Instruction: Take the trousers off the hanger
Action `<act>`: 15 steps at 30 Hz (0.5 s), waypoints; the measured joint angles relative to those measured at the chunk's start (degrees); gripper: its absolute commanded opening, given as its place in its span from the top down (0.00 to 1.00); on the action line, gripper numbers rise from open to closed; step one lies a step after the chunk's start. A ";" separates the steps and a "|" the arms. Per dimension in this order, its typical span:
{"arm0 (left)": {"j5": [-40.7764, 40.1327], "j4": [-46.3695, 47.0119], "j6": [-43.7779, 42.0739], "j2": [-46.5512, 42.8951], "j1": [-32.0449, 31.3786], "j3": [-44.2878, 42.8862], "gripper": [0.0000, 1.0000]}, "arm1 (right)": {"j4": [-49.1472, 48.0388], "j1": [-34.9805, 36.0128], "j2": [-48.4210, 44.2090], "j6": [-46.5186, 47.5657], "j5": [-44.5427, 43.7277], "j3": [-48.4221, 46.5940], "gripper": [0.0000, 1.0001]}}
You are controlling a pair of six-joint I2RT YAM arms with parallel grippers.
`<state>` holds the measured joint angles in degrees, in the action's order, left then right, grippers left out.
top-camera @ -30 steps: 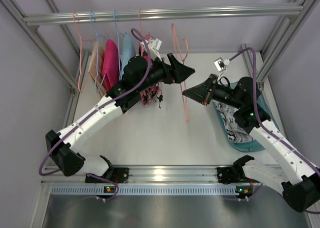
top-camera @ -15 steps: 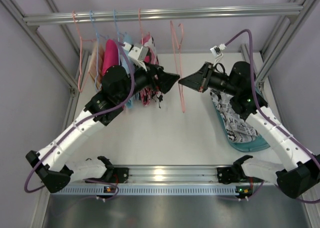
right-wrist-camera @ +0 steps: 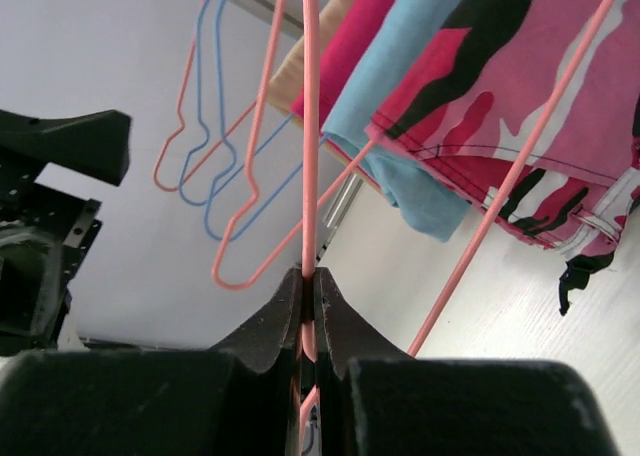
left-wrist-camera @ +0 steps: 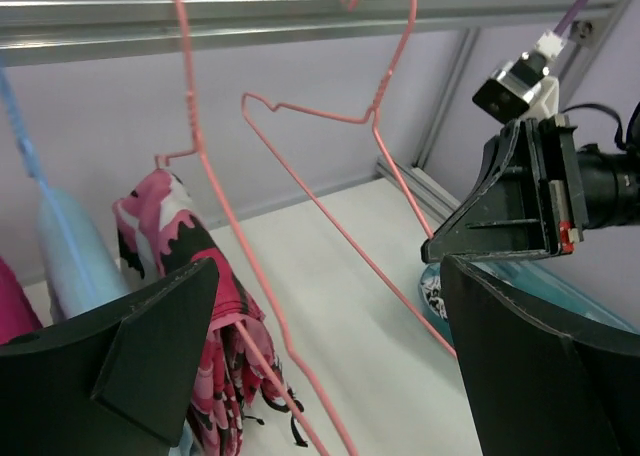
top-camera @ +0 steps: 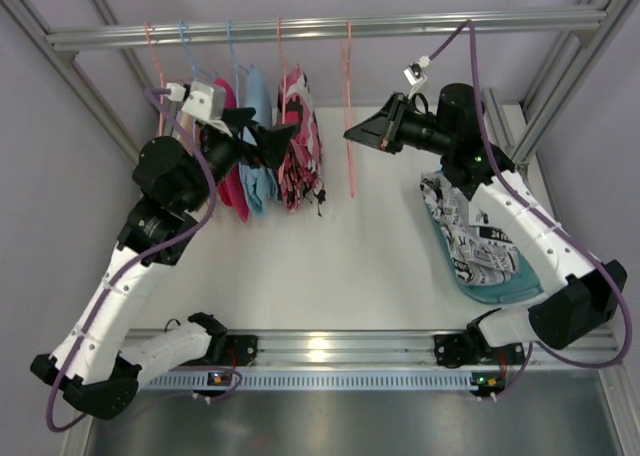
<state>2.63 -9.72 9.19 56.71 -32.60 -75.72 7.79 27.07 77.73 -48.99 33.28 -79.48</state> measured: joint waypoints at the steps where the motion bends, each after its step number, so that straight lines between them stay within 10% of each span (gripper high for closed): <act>1: 0.33 -0.28 1.22 -0.42 2.10 -0.15 0.01 | 0.11 -0.09 1.16 -0.39 -0.15 -0.66 1.00; 15: 7.26 -2.45 14.16 -7.65 16.68 -0.13 0.01 | -1.88 -0.07 3.45 -2.25 -1.14 -3.04 1.00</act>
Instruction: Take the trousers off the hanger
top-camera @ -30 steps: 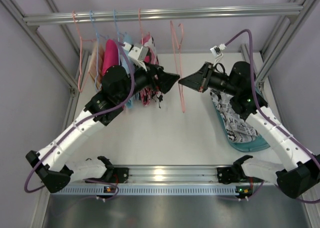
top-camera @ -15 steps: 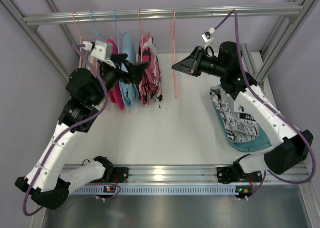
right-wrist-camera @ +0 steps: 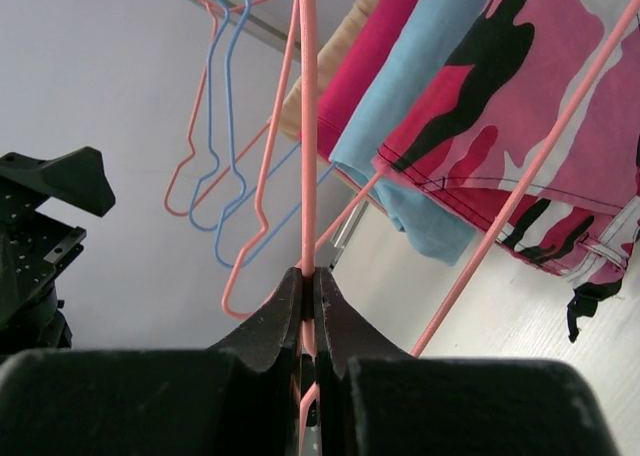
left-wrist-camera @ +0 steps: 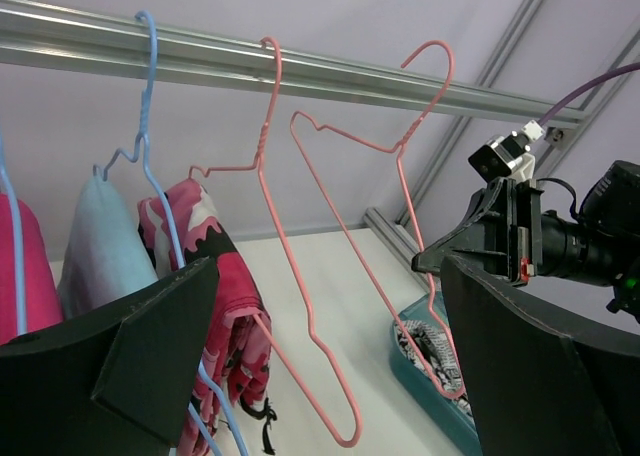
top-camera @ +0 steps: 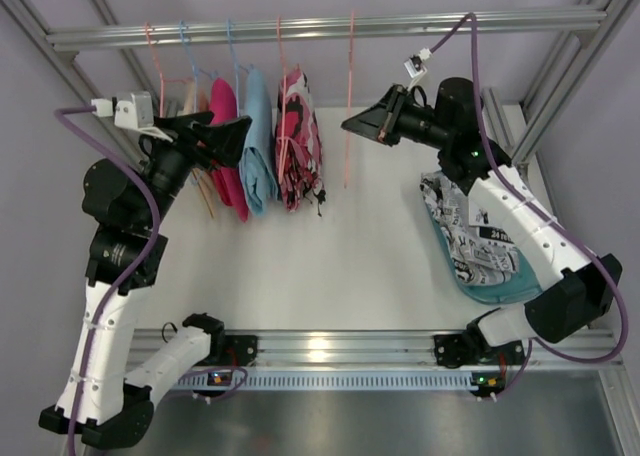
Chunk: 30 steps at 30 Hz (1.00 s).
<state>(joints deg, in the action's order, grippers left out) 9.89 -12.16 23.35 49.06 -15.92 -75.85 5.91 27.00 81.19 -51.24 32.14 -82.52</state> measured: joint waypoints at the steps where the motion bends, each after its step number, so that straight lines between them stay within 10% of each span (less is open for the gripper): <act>1: 0.20 -0.02 0.46 -0.07 0.07 0.00 0.01 | -0.13 0.22 -0.15 -0.07 -0.24 0.00 1.00; 30: 2.51 -0.90 3.98 2.19 1.66 0.00 0.02 | 6.32 -0.68 14.93 -1.46 6.84 -13.81 1.00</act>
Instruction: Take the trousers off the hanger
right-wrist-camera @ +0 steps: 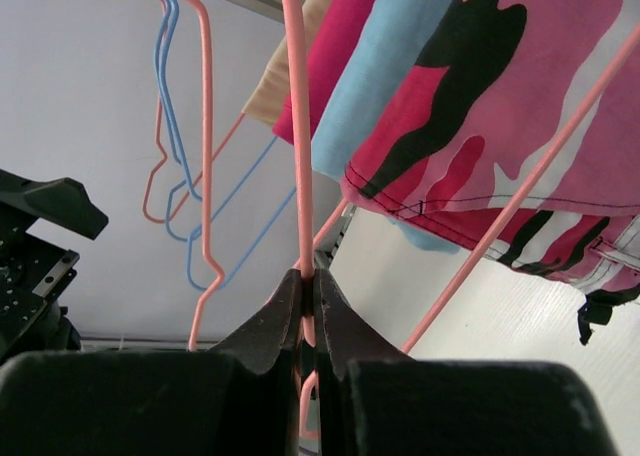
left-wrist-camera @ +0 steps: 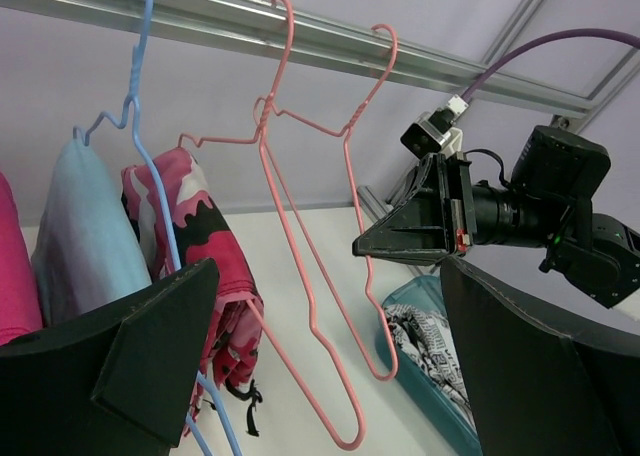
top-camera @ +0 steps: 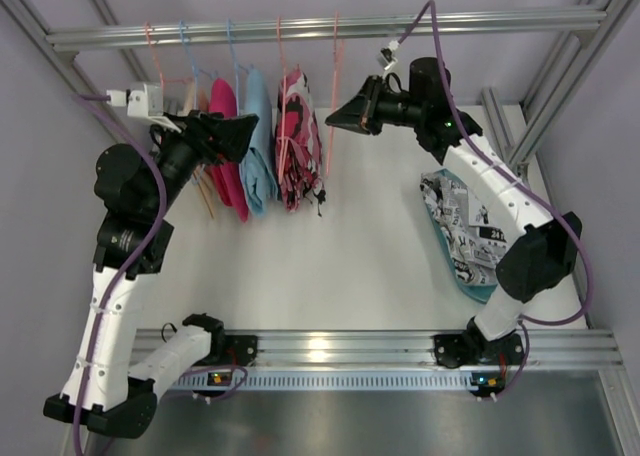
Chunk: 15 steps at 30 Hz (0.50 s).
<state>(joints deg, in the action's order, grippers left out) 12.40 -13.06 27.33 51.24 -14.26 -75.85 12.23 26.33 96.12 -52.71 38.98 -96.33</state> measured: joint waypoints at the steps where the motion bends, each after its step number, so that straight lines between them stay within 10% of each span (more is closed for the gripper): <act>1: 0.24 -0.02 -0.02 0.26 0.00 0.00 0.02 | 0.17 0.00 -0.02 0.15 0.13 0.15 0.95; 7: 3.37 -1.92 -0.85 3.63 0.00 -1.40 0.02 | 0.42 -0.33 -1.11 0.83 0.48 2.29 0.43; 15: 9.35 -5.22 -0.87 8.94 0.04 -5.68 0.12 | 1.46 -2.64 -6.45 2.51 -0.52 7.19 0.16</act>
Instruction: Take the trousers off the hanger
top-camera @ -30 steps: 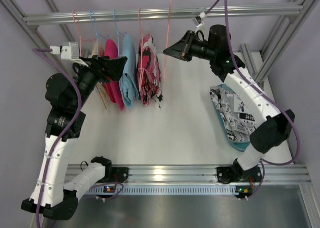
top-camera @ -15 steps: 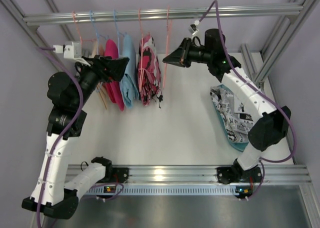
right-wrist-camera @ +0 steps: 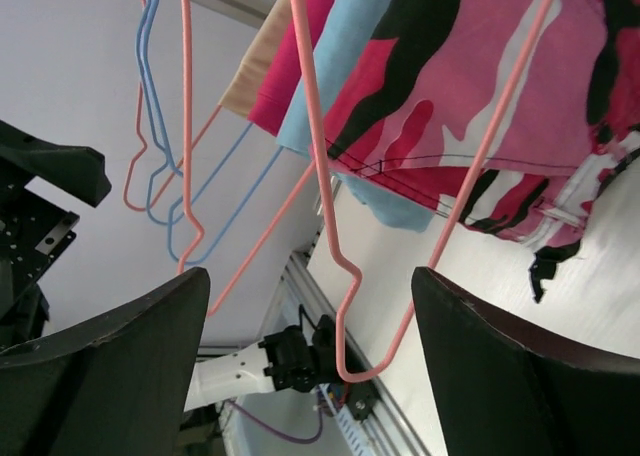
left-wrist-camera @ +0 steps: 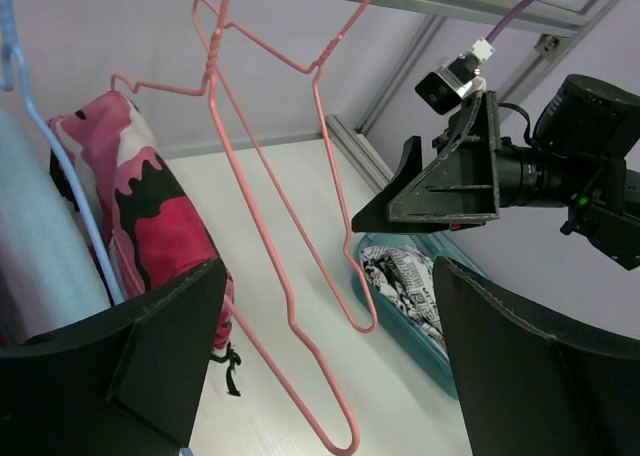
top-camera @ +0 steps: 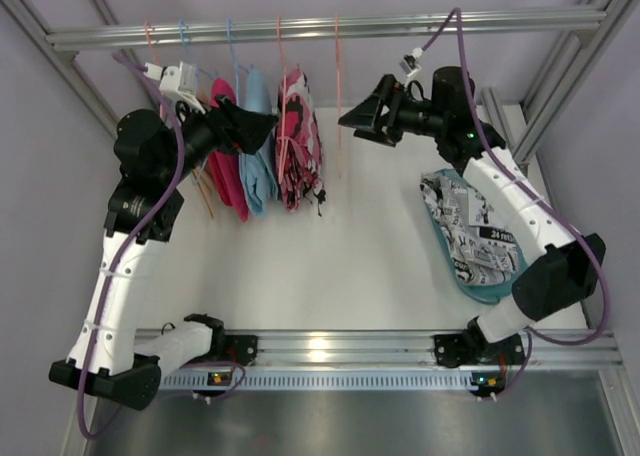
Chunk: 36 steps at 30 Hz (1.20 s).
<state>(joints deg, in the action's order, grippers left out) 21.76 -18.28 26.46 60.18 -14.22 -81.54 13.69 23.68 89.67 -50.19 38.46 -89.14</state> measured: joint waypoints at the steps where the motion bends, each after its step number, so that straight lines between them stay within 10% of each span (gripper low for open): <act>1: 0.59 0.00 0.15 0.48 0.00 -0.46 0.14 | 0.09 -0.46 -0.98 0.37 -0.20 0.66 0.16; 36: -10.75 -5.75 1.27 19.91 -7.48 -11.30 0.57 | 5.68 -8.85 -19.98 11.91 -5.88 10.05 0.08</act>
<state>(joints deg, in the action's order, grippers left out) 11.00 -24.03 27.73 80.09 -21.69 -92.84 19.38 14.83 69.69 -38.28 32.58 -79.09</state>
